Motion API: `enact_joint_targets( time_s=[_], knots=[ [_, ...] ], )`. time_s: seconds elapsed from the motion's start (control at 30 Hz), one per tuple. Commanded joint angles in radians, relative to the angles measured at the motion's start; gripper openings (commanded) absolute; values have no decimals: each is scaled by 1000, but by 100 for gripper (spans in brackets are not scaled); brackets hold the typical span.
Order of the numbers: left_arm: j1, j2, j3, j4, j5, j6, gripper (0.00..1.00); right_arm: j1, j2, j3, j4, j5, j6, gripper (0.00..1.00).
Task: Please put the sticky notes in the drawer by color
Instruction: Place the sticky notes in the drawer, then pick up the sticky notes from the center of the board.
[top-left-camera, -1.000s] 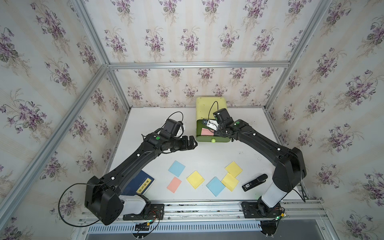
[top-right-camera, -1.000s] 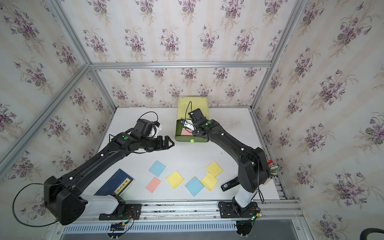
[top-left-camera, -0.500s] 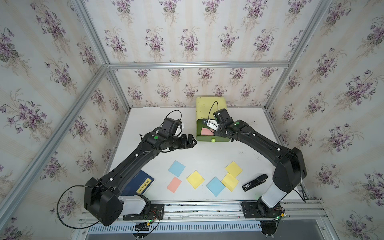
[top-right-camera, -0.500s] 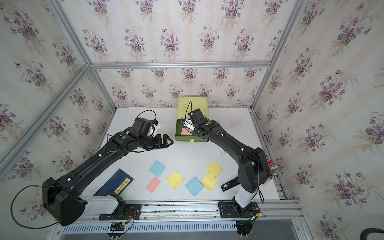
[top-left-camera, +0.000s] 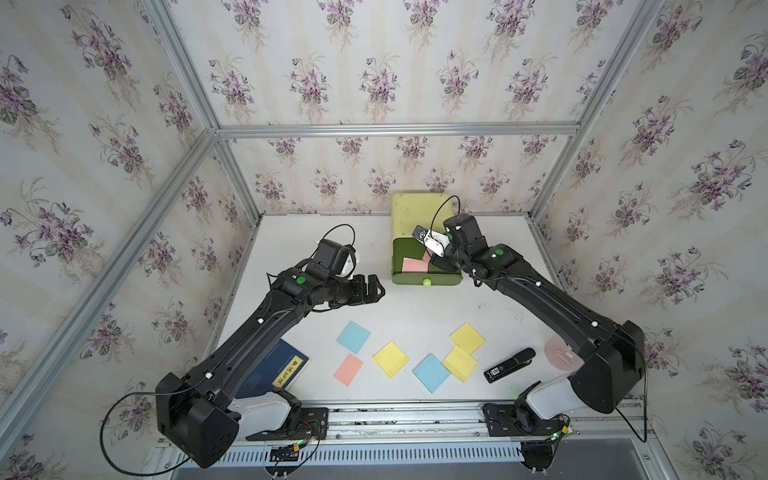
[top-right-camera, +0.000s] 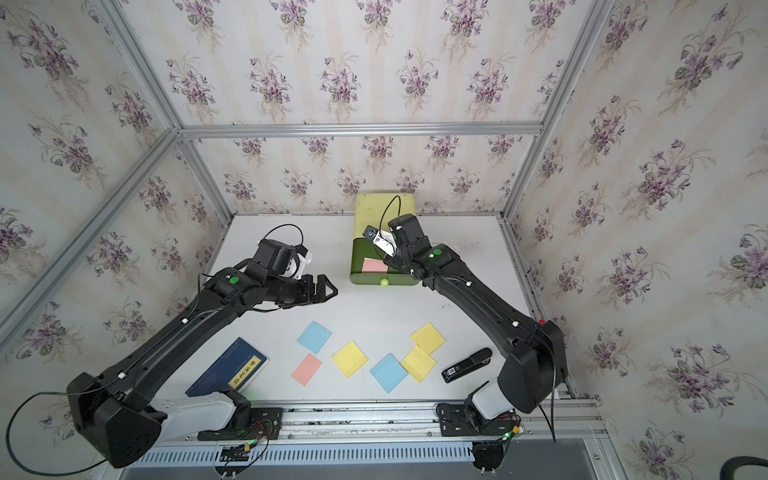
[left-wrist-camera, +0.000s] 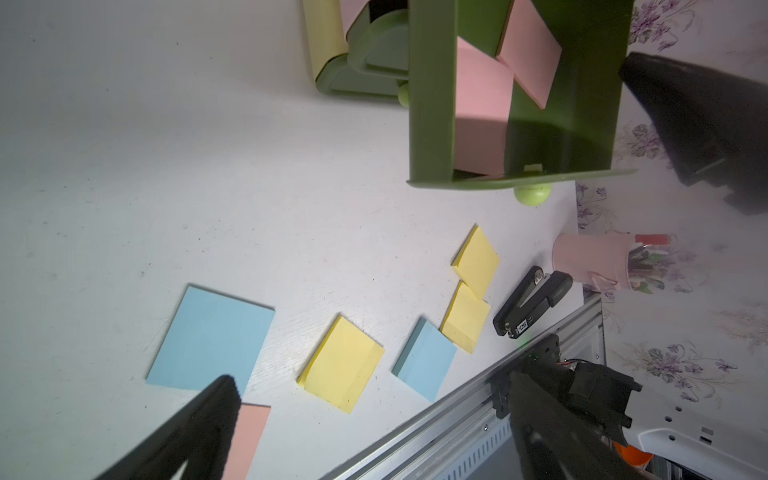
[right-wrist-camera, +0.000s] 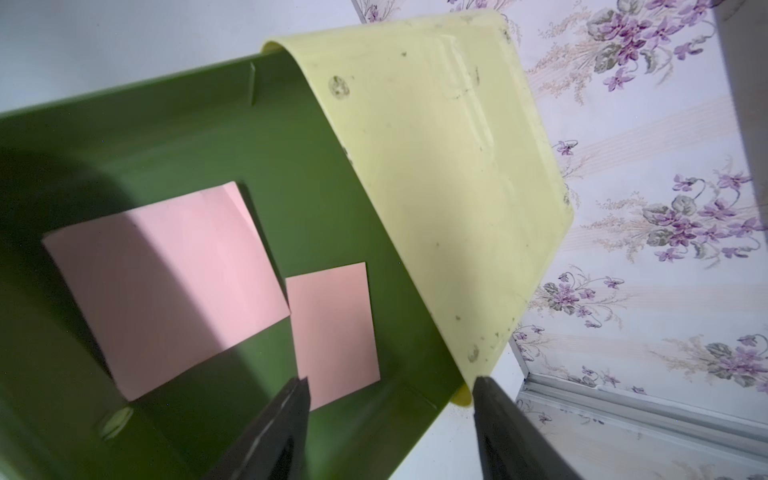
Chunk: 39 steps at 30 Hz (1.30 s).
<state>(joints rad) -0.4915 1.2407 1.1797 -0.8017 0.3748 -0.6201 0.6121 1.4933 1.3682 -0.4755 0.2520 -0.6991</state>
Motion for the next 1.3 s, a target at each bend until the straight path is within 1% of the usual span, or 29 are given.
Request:
enact_joint_targets(
  time_s=[0.0, 0.17, 0.23, 0.3, 0.4, 0.47, 0.57, 0.63, 0.73, 0.77, 0.83, 0.87, 0.9, 1.0, 1.13, 1.27],
  knots=[
    [1, -33, -4, -129, 10, 10, 100, 0, -30, -4, 44, -44, 113, 67],
    [-2, -86, -29, -282, 29, -10, 99, 0, -80, 44, 6, -137, 234, 68],
    [-10, -93, -53, -360, 28, -40, 99, 0, -103, 68, -10, -188, 295, 68],
    [-51, -99, -88, -425, 19, -58, 100, 0, -134, 68, -18, -249, 345, 68],
    [-124, -102, -125, -509, -64, -80, 99, 0, -194, 16, 2, -305, 414, 69],
    [-154, -85, -151, -536, -78, -79, 100, 1, -231, -24, 7, -350, 449, 69],
    [-198, -63, -215, -486, -99, -65, 99, 3, -278, -70, 1, -394, 537, 68],
    [-198, -56, -256, -415, -102, -46, 99, 3, -325, -123, 17, -431, 579, 68],
    [-200, 1, -269, -337, -125, -18, 100, 7, -385, -201, 40, -543, 624, 65],
    [-200, 8, -280, -305, -125, -26, 100, 19, -401, -227, 46, -573, 635, 63],
    [-200, -1, -335, -208, -123, -55, 99, 74, -420, -272, 38, -556, 623, 63],
    [-202, 7, -365, -149, -121, -45, 99, 104, -431, -300, 38, -538, 613, 63],
    [-202, 36, -377, -126, -148, -24, 99, 120, -446, -324, 41, -533, 615, 63],
    [-204, 109, -358, -148, -245, 3, 97, 130, -509, -389, 64, -555, 663, 63],
    [-205, 120, -369, -96, -275, 13, 95, 130, -626, -475, 100, -564, 708, 62],
    [-212, 182, -361, -45, -259, 53, 91, 130, -698, -547, 155, -601, 756, 62]
  ],
)
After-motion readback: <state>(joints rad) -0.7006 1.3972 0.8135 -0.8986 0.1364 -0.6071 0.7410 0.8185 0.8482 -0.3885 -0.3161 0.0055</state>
